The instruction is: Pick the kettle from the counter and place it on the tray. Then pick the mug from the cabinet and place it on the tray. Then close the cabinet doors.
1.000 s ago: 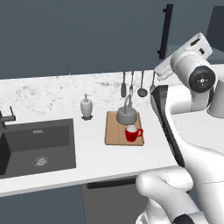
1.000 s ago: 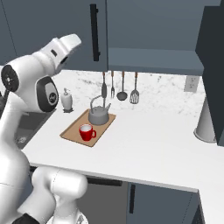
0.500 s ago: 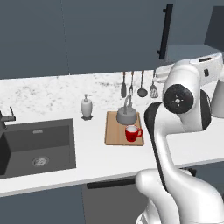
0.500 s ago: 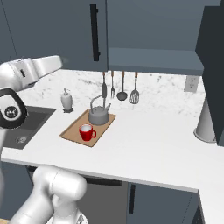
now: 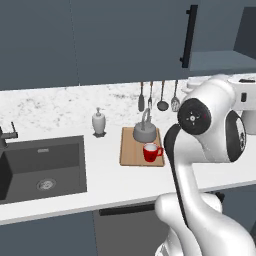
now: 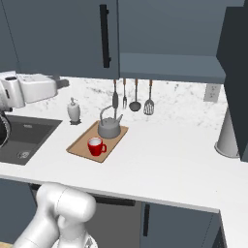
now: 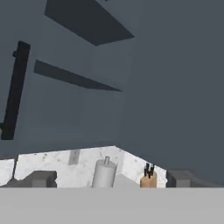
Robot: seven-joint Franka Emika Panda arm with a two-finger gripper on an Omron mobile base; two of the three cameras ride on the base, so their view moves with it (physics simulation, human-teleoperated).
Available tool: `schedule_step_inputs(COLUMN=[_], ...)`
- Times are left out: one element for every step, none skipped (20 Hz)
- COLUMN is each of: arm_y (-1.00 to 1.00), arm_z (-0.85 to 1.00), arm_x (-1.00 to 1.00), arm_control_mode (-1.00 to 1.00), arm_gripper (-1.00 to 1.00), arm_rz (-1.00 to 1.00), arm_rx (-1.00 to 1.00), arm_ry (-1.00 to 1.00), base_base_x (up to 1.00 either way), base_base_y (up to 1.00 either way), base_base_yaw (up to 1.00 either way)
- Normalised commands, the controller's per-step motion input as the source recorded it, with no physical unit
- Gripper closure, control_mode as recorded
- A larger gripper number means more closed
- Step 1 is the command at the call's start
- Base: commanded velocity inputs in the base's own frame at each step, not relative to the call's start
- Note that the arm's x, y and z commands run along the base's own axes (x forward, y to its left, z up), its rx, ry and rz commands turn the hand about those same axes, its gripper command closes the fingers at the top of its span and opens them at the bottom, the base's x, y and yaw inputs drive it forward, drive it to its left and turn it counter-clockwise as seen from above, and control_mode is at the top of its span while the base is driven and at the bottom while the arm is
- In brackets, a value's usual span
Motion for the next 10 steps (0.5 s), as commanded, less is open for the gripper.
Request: schedule_step_inputs(arm_y=[-0.22, -0.27, -0.28, -0.31, -0.34, -0.41, -0.5, -0.48, -0.37, -0.21], arm_z=[0.0, 0.0, 0.02, 0.05, 0.05, 0.05, 0.06, 0.04, 0.03, 0.01], arm_x=[-0.42, -0.44, -0.45, -0.47, -0.44, -0.45, -0.51, -0.52, -0.47, -0.45], arm_control_mode=[-1.0, -1.0, -1.0, -1.0, -1.0, -1.0, -1.0, -1.0, -1.0, -1.0], arm_gripper=[-1.0, -1.0, -1.0, -1.0, -1.0, -1.0, -1.0, -1.0, -1.0, -1.0], arm_rz=[-0.14, -0.15, -0.17, -0.19, -0.22, -0.25, -0.27, -0.3, -0.4, -0.46], arm_rx=[0.19, 0.24, 0.25, 0.28, 0.3, 0.33, 0.38, 0.37, 0.34, 0.31], arm_ry=[0.0, 0.0, 0.0, 0.0, 0.0, 0.0, -0.03, -0.05, -0.04, -0.04], base_base_x=[0.0, 0.0, 0.0, 0.0, 0.0, 0.0, 0.0, 0.0, 0.0, 0.0], base_base_y=[0.0, 0.0, 0.0, 0.0, 0.0, 0.0, 0.0, 0.0, 0.0, 0.0], base_base_yaw=[0.0, 0.0, 0.0, 0.0, 0.0, 0.0, 0.0, 0.0, 0.0, 0.0])
